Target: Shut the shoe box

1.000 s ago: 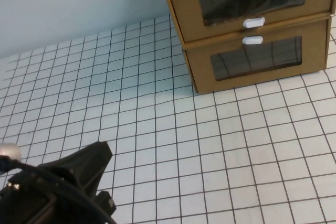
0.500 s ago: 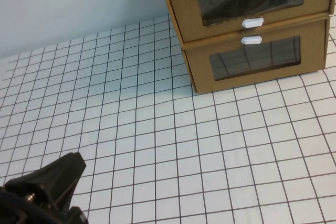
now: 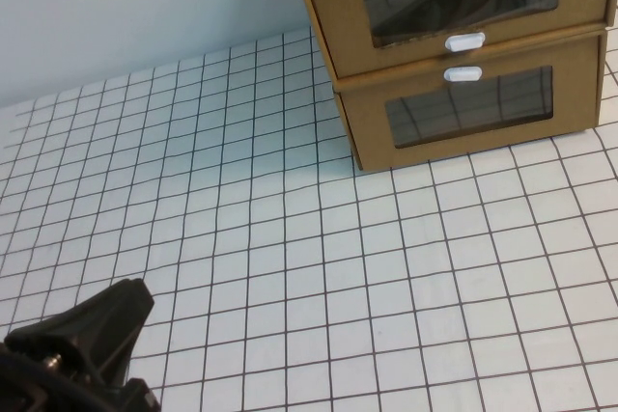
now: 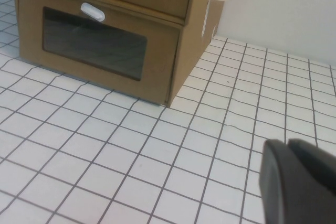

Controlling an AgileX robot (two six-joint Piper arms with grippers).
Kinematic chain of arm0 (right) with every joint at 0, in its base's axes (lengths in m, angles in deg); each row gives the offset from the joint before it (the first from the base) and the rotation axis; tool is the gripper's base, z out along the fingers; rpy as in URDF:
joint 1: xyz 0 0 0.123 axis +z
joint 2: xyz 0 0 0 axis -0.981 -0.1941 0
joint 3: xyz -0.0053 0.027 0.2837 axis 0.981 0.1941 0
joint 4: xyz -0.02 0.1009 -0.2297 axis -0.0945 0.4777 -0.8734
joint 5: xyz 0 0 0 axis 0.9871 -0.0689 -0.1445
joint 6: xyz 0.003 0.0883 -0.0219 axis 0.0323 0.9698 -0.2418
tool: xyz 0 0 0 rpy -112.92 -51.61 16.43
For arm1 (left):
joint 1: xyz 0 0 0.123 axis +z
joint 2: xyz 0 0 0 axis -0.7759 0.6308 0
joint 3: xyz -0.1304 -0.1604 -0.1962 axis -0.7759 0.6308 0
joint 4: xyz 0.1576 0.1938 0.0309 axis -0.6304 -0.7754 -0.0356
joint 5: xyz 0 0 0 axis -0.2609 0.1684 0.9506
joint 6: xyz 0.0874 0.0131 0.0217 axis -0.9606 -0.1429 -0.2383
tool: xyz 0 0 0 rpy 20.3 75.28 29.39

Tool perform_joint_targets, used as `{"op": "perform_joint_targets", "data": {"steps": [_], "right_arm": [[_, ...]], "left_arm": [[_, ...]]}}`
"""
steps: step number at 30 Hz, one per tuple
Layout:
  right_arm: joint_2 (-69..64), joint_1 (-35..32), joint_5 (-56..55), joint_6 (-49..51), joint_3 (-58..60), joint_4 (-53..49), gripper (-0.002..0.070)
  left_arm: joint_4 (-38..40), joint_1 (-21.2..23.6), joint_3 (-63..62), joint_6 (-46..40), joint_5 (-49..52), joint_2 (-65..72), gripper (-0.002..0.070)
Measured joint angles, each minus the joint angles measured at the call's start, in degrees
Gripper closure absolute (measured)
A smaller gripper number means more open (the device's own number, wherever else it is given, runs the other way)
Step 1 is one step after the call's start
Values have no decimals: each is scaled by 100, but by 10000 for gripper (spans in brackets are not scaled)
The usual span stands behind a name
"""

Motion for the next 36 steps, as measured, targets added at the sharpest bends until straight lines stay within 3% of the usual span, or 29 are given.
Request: {"op": "perform_joint_targets", "data": {"steps": [24,36], "right_arm": [[0,0,7,0,13,28,691],[13,0,7,0,13,28,691]], "left_arm": [[-92,0,99,0,0,0,677],[-1095,0,1626,-397,-357,-678,677]]}}
